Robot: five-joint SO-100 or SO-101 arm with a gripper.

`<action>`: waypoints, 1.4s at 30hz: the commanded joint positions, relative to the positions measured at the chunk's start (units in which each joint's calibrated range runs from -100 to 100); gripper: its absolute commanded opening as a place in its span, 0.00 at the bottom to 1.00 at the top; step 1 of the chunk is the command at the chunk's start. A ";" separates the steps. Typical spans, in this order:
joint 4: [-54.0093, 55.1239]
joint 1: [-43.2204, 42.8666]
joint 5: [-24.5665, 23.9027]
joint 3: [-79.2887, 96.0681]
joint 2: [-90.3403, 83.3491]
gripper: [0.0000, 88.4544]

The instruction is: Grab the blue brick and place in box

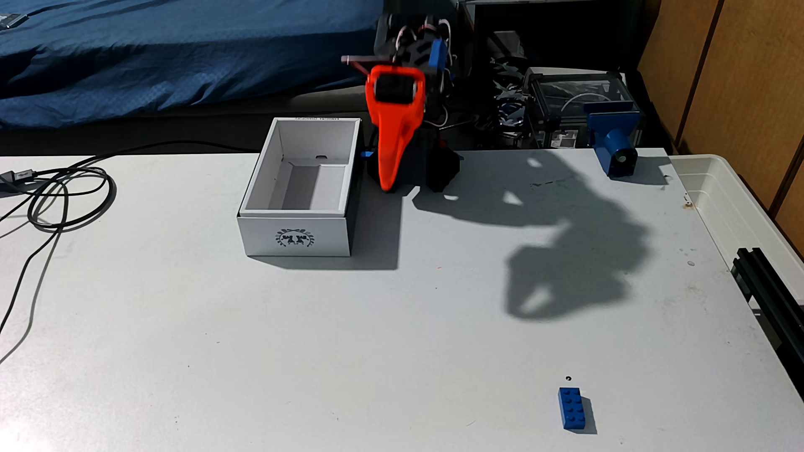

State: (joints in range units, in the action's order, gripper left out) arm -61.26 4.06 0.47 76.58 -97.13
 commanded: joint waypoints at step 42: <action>2.54 -29.62 -58.22 -44.01 75.78 0.01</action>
State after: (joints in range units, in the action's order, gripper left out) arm -60.65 -24.50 -56.16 36.97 -23.82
